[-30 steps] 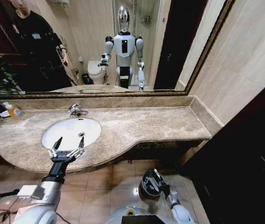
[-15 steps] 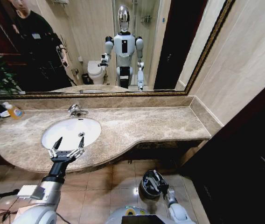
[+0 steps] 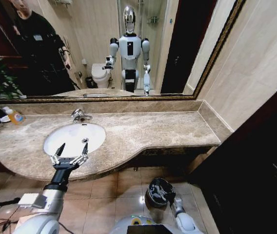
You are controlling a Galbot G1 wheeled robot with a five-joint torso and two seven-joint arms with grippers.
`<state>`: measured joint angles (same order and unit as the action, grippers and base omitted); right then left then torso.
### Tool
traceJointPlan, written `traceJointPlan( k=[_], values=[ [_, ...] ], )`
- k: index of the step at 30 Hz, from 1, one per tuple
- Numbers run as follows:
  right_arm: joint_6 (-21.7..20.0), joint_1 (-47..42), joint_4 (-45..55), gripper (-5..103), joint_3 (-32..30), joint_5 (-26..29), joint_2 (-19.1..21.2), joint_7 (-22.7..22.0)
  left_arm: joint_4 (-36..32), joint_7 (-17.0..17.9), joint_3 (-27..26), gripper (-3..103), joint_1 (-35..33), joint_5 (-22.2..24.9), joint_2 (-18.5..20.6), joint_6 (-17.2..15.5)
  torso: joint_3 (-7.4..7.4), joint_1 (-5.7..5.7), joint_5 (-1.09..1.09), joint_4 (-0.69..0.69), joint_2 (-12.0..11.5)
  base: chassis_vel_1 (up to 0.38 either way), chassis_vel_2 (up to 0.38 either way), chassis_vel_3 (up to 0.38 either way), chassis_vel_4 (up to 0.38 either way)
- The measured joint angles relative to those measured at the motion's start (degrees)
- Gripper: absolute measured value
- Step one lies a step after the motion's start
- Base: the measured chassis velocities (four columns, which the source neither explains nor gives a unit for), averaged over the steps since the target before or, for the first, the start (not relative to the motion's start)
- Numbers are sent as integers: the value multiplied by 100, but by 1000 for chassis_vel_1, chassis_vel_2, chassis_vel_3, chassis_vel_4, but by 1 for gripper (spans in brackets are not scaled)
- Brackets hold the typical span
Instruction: Pick up the trash from the sink and place it in the trash bin.
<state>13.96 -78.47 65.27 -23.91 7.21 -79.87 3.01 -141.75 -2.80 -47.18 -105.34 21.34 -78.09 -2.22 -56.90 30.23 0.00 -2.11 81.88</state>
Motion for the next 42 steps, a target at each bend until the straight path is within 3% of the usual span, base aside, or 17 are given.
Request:
traceJointPlan(
  k=[5,13,23,29,34,42],
  values=[
    [8,-39,51,99,-13,24,2,-11,0,0,0,100,0,0,0,0,0,0,0,0,0,0,0,0,0],
    [-76,-215,713,100,-52,270,174,-332,0,0,0,100,0,0,0,0,0,0,1,0,0,0,0,0,0],
    [-779,-659,2875,100,-728,403,36,-327,0,0,0,100,0,0,0,0,0,0,1,0,0,0,0,0,0],
    [-1284,-993,4367,100,-876,570,221,-397,0,0,0,100,0,0,0,0,0,0,-1,0,0,0,0,0,0],
    [-1885,-1239,5630,100,-847,745,425,-831,0,0,0,100,0,0,0,0,0,0,1,0,0,0,0,0,0],
    [-2200,-1213,6709,100,-911,1035,561,-1027,0,0,0,100,0,0,0,0,0,0,0,0,0,0,0,0,0]
  ],
)
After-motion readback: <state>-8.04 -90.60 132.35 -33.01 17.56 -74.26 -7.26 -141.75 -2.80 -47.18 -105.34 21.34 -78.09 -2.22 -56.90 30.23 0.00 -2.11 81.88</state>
